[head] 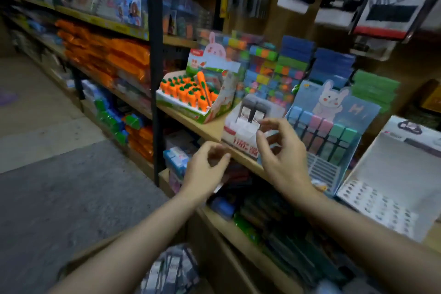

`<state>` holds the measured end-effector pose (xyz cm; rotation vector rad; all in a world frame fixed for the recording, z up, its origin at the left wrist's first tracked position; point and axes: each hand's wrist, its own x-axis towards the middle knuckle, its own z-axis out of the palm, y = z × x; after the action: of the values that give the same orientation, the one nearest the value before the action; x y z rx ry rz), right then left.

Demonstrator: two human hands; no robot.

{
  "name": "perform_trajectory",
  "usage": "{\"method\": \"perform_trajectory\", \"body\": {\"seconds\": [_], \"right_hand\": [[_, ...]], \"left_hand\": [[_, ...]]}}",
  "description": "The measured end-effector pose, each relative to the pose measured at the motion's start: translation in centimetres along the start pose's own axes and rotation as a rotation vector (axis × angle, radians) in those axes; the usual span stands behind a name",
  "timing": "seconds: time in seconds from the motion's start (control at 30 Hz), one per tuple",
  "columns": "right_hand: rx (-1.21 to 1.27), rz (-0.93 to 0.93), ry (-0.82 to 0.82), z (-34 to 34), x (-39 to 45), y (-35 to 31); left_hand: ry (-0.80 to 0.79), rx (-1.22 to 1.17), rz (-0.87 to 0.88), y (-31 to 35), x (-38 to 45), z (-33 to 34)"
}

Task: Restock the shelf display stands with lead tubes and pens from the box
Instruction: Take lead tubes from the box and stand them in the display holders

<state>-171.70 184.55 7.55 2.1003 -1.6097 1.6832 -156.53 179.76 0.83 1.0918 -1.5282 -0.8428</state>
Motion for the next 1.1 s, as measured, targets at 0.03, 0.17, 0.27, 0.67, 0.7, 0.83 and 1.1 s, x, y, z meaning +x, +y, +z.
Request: {"method": "perform_trajectory", "body": {"seconds": [0.03,0.17,0.27,0.67,0.7,0.83,1.1], "right_hand": [[0.041,0.003,-0.047,0.7,-2.2,-0.2],[0.093,0.113,-0.378,4.3,-11.0,1.1],[0.030,0.278,-0.659,7.1,-16.8,3.3],[-0.274,0.930,-1.228,14.1,-29.7,9.5],[-0.284,0.934,-1.237,14.5,-30.4,9.9],[-0.313,0.944,-1.170,16.6,-32.1,11.0],[-0.271,0.938,-1.061,19.7,-35.3,11.2]], "left_hand": [[-0.024,0.045,-0.032,-0.8,-1.2,-0.8],[-0.305,0.223,-0.288,-5.3,-7.9,-4.5],[-0.491,0.379,-0.523,-9.5,-14.1,-7.2],[-0.274,0.487,-1.016,-21.0,-27.4,-2.4],[-0.257,0.478,-1.028,-21.5,-27.5,-1.8],[-0.141,0.424,-0.991,-23.4,-27.1,-0.1],[-0.064,0.538,-0.889,-25.5,-26.9,1.4]]}}
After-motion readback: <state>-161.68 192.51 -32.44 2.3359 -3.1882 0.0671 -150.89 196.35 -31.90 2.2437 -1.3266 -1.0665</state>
